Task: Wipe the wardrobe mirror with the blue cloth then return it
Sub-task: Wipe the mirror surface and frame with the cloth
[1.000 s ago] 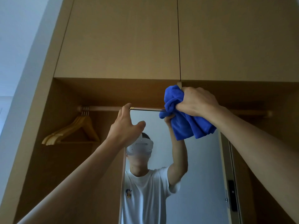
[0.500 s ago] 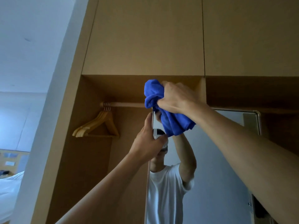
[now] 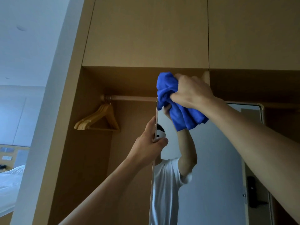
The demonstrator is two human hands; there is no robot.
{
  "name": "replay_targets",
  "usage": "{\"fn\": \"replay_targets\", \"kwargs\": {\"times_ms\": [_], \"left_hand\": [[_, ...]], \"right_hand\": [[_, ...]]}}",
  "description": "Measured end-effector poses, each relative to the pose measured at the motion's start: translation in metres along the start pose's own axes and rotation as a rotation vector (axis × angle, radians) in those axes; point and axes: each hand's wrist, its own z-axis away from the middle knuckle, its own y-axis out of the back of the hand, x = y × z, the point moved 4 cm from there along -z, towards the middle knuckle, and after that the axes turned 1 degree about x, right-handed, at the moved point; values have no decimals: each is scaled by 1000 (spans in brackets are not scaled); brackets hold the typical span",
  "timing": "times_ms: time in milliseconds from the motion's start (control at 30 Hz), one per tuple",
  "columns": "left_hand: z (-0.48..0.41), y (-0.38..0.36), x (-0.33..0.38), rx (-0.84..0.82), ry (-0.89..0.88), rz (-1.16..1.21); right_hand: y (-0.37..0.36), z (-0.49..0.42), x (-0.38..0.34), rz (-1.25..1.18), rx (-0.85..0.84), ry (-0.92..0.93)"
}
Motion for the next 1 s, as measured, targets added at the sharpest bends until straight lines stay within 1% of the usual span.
{"fn": "replay_targets", "kwargs": {"times_ms": [100,300,433,567,667,767,900,1000], "left_hand": [[4,0,-4,-23,34,-10],[26,-6,-16,-11,43,-22],[35,-10,-22,-8,59,13],[44,-12,-28,-29,94,38],[49,-14,-34,-41,144,36],[55,-15,-40,6,181,45],[66,-21,-49,13,190,129],[79,-25,-60,24,235,146]], "right_hand": [[-9,1,-23,-23,9,94],[-14,12,-34,77,43,238],[-19,24,-41,198,67,368],[-28,47,-51,234,63,476],[-40,71,-57,274,6,529],[-52,93,-62,290,-36,561],[-64,115,-68,298,-60,606],[-65,118,-69,315,-44,598]]}}
